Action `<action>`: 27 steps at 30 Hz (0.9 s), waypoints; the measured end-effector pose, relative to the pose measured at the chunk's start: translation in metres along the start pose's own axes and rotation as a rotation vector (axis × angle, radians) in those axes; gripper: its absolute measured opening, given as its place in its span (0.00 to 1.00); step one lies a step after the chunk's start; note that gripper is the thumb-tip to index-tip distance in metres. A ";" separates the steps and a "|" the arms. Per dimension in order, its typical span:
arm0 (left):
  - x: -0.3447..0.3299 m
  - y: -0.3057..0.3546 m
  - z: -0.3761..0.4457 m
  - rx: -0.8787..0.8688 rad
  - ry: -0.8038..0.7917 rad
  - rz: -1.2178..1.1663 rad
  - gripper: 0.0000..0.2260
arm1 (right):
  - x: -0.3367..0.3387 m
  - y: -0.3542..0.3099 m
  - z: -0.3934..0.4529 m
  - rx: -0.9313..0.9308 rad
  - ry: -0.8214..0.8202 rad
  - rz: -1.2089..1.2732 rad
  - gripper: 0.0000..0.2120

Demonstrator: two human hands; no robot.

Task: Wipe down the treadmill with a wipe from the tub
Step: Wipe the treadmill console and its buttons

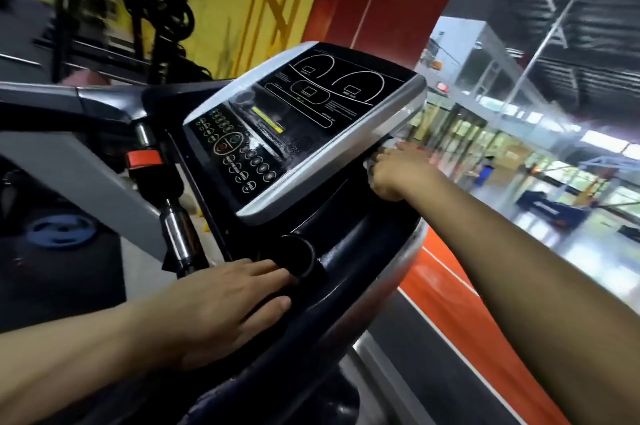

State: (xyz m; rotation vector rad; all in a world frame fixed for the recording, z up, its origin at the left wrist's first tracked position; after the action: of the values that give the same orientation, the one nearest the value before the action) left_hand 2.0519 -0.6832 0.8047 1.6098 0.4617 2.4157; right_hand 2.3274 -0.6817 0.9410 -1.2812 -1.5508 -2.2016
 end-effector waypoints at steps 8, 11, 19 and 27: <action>-0.006 0.073 0.019 0.190 0.098 0.093 0.27 | -0.019 -0.053 -0.018 0.160 -0.306 0.081 0.13; -0.015 0.080 0.016 0.215 0.162 0.166 0.30 | -0.054 -0.108 -0.022 0.423 -0.551 0.011 0.20; -0.021 0.078 0.009 0.194 0.254 0.187 0.32 | -0.011 -0.024 0.008 0.051 -0.176 -0.095 0.25; -0.018 0.083 0.007 0.166 0.241 0.229 0.27 | -0.017 -0.067 -0.048 0.249 -0.519 0.191 0.08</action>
State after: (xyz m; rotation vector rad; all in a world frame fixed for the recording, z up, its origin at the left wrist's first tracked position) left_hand 2.0652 -0.7655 0.8220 1.5121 0.5576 2.8298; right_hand 2.2742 -0.6967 0.8774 -1.9183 -1.7045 -1.5754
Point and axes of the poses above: each hand's wrist, its own z-axis towards the middle knuckle, its own x-axis out of the back of the hand, y = z × x, the point moved 7 cm from there along z, towards the middle knuckle, and after that the axes turned 6 degrees about y, right-handed, at the moved point
